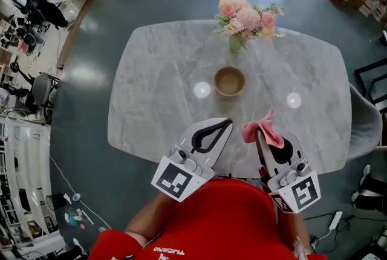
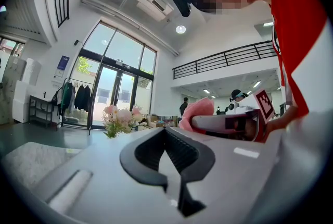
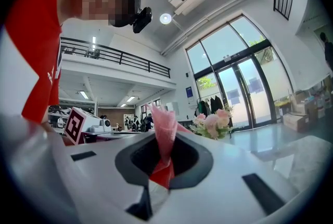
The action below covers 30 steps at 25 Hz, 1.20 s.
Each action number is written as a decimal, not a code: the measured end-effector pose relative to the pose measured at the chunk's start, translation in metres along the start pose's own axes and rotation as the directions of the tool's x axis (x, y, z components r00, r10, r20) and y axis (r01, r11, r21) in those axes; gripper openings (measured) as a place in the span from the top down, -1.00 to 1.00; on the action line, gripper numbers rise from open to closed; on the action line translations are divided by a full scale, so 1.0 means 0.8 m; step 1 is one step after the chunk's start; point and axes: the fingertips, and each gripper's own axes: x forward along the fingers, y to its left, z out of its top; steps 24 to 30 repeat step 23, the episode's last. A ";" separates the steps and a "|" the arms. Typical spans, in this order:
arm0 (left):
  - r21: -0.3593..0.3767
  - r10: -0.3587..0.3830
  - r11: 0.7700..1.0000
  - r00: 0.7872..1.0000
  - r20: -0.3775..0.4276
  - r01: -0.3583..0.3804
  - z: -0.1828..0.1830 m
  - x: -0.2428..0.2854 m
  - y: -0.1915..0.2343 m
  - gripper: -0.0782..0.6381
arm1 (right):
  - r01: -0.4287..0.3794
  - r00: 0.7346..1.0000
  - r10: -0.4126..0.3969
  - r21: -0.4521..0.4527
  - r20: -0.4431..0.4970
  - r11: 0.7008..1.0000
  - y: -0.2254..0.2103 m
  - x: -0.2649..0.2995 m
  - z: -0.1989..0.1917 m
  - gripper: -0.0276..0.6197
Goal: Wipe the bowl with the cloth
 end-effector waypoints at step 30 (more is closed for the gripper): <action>0.029 -0.019 0.999 1.000 -0.019 0.020 -0.001 0.003 -0.004 0.77 | -0.015 1.000 0.015 -0.002 -0.010 1.000 0.001 0.001 -0.001 0.85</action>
